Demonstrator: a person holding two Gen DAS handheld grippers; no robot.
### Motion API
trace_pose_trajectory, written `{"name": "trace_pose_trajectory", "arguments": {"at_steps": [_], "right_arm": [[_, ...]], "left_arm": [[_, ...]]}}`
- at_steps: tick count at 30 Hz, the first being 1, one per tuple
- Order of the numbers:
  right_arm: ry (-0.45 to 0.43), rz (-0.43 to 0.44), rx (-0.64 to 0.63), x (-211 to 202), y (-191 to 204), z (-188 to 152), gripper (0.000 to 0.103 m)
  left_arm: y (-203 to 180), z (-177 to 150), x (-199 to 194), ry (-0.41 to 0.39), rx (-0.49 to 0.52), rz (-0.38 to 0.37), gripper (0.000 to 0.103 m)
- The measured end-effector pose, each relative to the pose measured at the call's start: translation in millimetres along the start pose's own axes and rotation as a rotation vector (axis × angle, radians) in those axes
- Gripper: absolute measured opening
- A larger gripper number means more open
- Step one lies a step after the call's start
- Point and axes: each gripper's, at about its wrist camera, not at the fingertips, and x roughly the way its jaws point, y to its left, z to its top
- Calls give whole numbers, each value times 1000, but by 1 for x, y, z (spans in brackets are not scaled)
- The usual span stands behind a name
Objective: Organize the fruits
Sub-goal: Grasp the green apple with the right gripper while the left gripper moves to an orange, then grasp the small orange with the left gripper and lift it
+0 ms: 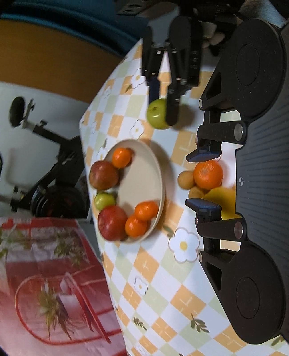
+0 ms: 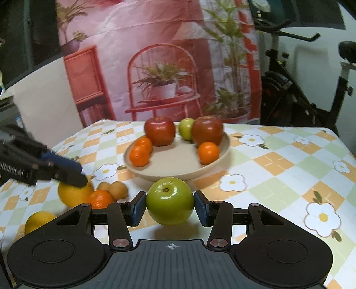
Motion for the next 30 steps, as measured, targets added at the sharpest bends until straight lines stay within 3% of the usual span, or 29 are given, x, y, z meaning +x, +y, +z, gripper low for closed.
{"name": "trace_pose_trajectory", "arguments": {"at_steps": [9,16,30], "right_arm": [[-31,5,62,-6,-13,-4,44],[-41,14,76,-7,-14,-5,44],[-47,24,90,-8,-17,-6,44]], "left_arm": [[-17,1,22,85,109,16,38],[-23,2,32,129,136,51,38],[-32,2,35,120,162,101,39]]}}
